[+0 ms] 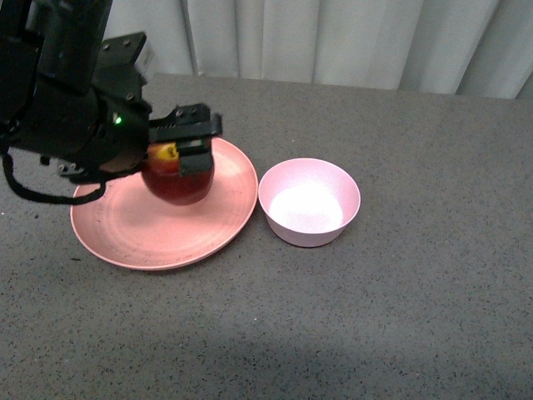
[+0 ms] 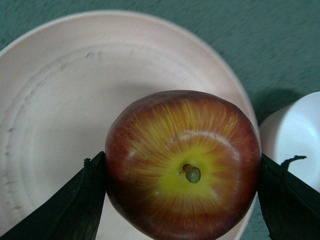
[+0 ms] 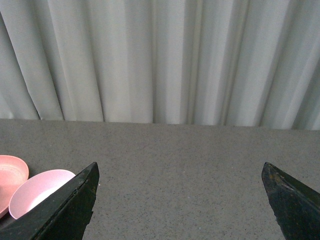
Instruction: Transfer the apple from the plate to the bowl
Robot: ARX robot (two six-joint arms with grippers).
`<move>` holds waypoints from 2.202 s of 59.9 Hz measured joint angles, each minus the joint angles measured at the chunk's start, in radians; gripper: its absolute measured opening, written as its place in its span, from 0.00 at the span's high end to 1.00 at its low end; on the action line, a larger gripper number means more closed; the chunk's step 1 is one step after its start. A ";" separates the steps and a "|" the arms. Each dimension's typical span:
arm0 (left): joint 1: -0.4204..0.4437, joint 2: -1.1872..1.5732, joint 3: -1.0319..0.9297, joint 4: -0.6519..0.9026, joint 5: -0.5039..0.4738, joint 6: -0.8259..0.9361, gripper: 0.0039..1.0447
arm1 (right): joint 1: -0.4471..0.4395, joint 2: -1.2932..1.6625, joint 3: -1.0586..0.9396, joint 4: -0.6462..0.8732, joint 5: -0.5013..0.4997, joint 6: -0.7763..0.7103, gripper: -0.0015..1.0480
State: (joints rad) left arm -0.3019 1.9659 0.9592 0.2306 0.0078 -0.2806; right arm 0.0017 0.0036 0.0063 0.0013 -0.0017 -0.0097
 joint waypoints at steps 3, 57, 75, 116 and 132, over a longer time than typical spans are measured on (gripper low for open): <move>-0.021 -0.008 0.021 -0.003 0.000 -0.002 0.27 | 0.000 0.000 0.000 0.000 0.000 0.000 0.09; -0.255 0.184 0.257 -0.063 -0.031 0.056 0.28 | 0.000 0.000 0.000 0.000 0.000 0.000 0.09; -0.262 0.229 0.272 -0.080 -0.031 0.071 0.28 | 0.000 0.000 0.000 0.000 0.000 0.000 0.09; -0.261 0.128 0.194 -0.001 -0.008 0.122 0.06 | 0.000 0.000 0.000 0.000 0.000 0.000 0.09; -0.163 -0.063 -0.048 0.209 -0.155 0.126 0.06 | 0.000 0.000 0.000 0.000 0.000 0.000 0.09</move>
State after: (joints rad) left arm -0.4652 1.9030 0.9112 0.4400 -0.1474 -0.1547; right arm 0.0017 0.0036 0.0063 0.0013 -0.0013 -0.0097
